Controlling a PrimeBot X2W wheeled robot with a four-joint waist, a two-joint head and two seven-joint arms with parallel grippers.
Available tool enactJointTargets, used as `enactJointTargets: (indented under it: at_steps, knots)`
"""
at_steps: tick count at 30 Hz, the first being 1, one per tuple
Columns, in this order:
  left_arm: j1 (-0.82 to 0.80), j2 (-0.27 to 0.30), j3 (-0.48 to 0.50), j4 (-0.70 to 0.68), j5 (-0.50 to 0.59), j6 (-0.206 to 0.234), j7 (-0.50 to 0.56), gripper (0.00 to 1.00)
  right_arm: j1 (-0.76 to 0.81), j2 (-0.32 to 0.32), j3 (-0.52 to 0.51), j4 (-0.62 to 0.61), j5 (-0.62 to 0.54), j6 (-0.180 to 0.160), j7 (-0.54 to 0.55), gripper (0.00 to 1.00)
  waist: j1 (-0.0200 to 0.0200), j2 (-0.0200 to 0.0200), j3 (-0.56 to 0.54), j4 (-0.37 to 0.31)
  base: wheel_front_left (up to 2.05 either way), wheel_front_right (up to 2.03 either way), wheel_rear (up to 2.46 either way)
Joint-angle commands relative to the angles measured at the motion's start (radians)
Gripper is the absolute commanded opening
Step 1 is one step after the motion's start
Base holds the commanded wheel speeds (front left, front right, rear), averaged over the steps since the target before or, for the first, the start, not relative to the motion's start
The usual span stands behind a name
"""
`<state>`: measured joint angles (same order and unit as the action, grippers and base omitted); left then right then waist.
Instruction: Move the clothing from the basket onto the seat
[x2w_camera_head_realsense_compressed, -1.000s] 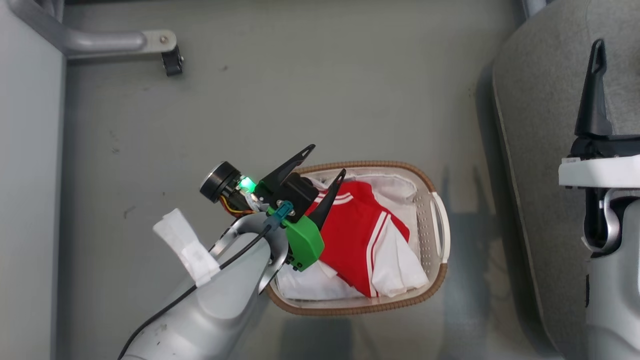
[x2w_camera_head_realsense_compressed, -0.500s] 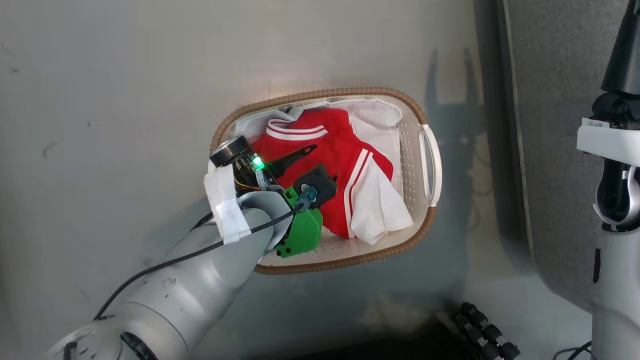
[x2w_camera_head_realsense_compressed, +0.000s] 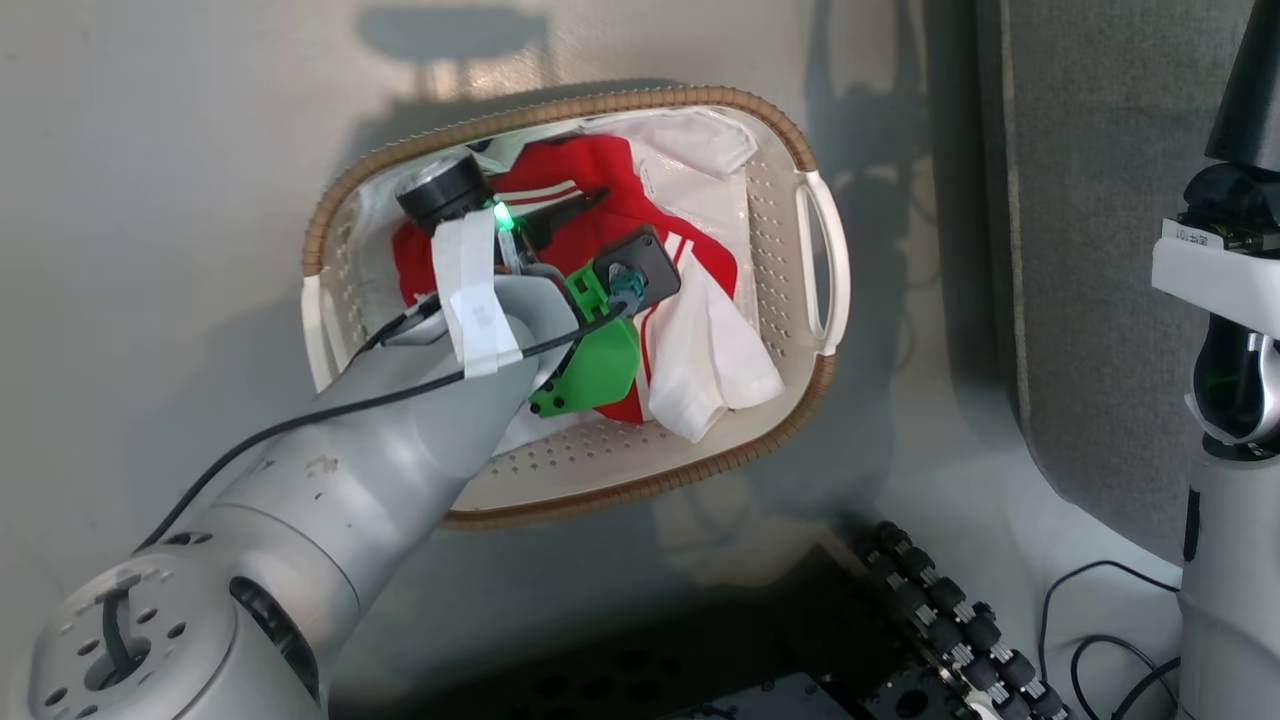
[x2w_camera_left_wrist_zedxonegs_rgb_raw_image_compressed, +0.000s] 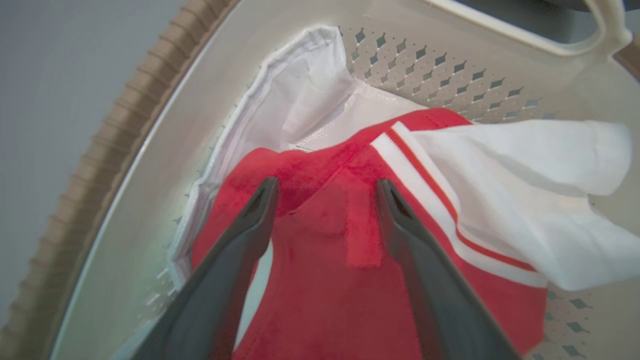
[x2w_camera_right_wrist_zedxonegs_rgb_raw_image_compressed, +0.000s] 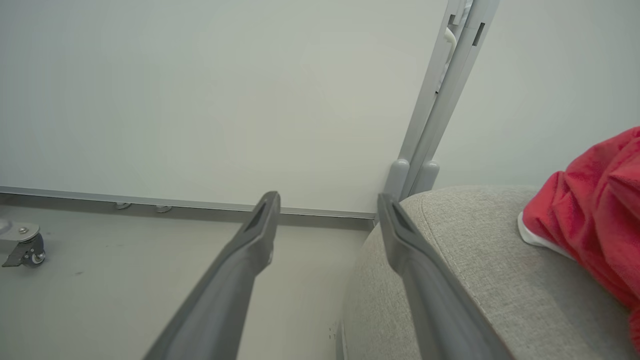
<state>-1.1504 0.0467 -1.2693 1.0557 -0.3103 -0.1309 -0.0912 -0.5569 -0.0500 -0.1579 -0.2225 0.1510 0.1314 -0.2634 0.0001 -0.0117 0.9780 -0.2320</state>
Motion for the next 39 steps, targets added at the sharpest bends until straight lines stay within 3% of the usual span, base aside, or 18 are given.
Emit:
enactJointTargets:
  at_steps: [1,7,8,9,11,12,13,18,26,39]
  knots:
    - [-0.012,0.007,-0.004,0.006,-0.012,0.001,0.018,1.00,-0.009,-0.001,0.003,-0.007,0.009,-0.001,-0.002,1.00,-0.0001,0.0117,0.019,-0.018,0.00,0.00,0.00]
    - [0.017,0.007,-0.011,0.005,-0.037,0.001,0.122,1.00,-0.007,-0.001,0.010,-0.002,0.021,-0.001,-0.002,1.00,-0.0001,0.0117,0.029,-0.027,0.00,0.00,0.00]
    - [0.021,0.007,-0.012,0.005,-0.040,0.001,0.135,0.93,-0.007,-0.001,0.010,-0.001,0.022,-0.001,-0.002,1.00,-0.0001,0.0117,0.029,-0.027,0.00,0.00,0.00]
    - [0.026,0.007,-0.012,0.003,-0.035,0.001,0.146,0.60,-0.008,-0.001,0.010,0.000,0.024,-0.001,-0.002,1.00,-0.0001,0.0117,0.030,-0.028,0.00,0.00,0.00]
    - [0.037,0.007,-0.012,-0.001,-0.023,0.001,0.159,0.15,-0.009,-0.001,0.010,0.001,0.027,-0.001,-0.002,1.00,-0.0001,0.0117,0.031,-0.029,0.00,0.00,0.00]
    - [0.044,0.007,-0.012,-0.003,-0.019,0.001,0.164,0.15,-0.009,-0.001,0.010,0.002,0.029,-0.001,-0.002,1.00,-0.0001,0.0117,0.030,-0.029,0.00,0.00,0.00]
    - [0.051,0.007,-0.012,-0.004,-0.015,0.001,0.170,0.00,-0.009,-0.001,0.009,0.003,0.030,-0.001,-0.002,1.00,-0.0001,0.0117,0.029,-0.029,0.00,0.00,0.00]
    - [0.060,0.007,-0.012,-0.002,-0.007,0.001,0.166,0.00,-0.012,-0.001,0.010,0.006,0.028,-0.001,-0.002,1.00,-0.0001,0.0117,0.020,-0.025,0.00,0.00,0.00]
    - [0.072,0.010,-0.012,0.005,-0.037,0.001,0.074,0.00,-0.003,-0.001,-0.002,0.020,0.013,-0.001,-0.002,1.00,-0.0001,0.0117,-0.024,0.007,0.00,0.00,0.00]
    - [0.134,0.006,-0.001,-0.041,-0.100,0.007,-0.134,0.00,0.049,-0.002,0.000,0.067,-0.037,-0.001,-0.002,1.00,-0.0001,0.0117,-0.220,0.095,0.00,0.00,0.00]
